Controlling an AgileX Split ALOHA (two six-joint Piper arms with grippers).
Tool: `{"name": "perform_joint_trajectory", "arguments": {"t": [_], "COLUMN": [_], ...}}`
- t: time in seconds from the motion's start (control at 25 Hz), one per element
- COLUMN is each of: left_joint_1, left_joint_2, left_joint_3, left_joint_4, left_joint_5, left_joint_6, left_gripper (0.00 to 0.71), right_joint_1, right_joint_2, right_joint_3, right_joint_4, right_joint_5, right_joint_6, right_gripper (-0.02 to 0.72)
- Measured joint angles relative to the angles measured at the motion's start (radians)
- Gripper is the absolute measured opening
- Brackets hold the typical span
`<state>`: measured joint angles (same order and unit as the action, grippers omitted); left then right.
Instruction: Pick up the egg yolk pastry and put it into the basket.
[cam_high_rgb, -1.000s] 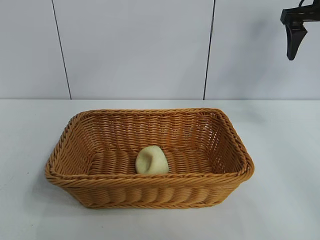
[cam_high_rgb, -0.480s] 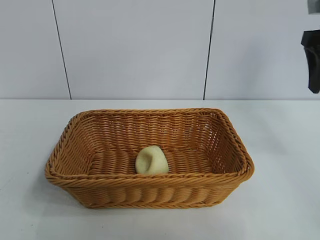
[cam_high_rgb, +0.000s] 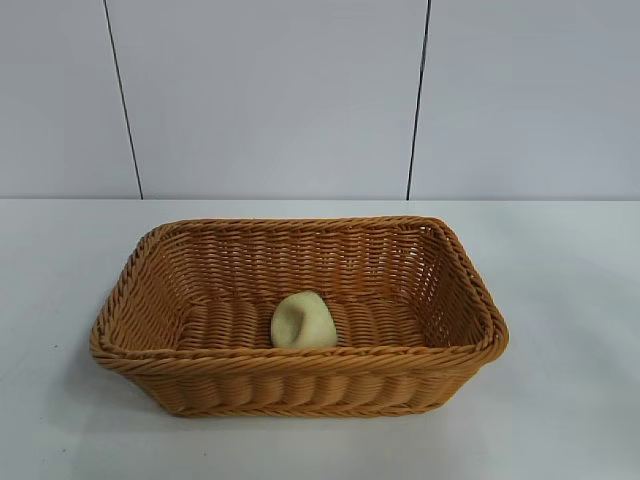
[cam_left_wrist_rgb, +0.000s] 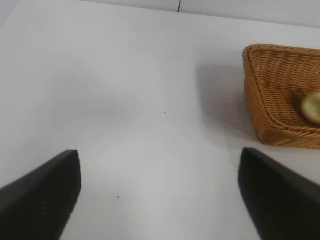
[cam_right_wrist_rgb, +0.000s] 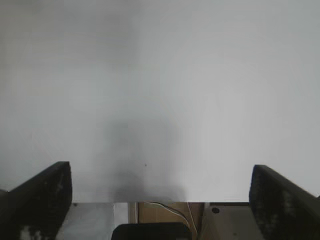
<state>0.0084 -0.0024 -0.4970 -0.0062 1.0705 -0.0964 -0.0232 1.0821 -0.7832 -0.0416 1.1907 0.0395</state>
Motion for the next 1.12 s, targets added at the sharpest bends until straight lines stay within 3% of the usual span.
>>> {"name": "perform_joint_trajectory", "arguments": {"t": [0.24, 0.44, 0.84, 1.12], "left_joint_1": [0.0, 0.0, 0.0, 0.0], "left_joint_2": [0.0, 0.0, 0.0, 0.0], "left_joint_3": [0.0, 0.0, 0.0, 0.0], "left_joint_4": [0.0, 0.0, 0.0, 0.0], "left_joint_5": [0.0, 0.0, 0.0, 0.0], "left_joint_6": [0.0, 0.0, 0.0, 0.0], "left_gripper": [0.619, 0.619, 0.619, 0.619], "right_joint_1": [0.0, 0.0, 0.0, 0.0], "right_joint_2": [-0.312, -0.564, -0.971, -1.086], "right_joint_3": [0.21, 0.286, 0.287, 0.288], "right_joint_4": [0.021, 0.029, 0.032, 0.032], "right_joint_5": [-0.112, -0.154, -0.165, -0.163], "right_joint_6": [-0.022, -0.039, -0.039, -0.039], "right_gripper": [0.691, 0.691, 0.691, 0.691]}}
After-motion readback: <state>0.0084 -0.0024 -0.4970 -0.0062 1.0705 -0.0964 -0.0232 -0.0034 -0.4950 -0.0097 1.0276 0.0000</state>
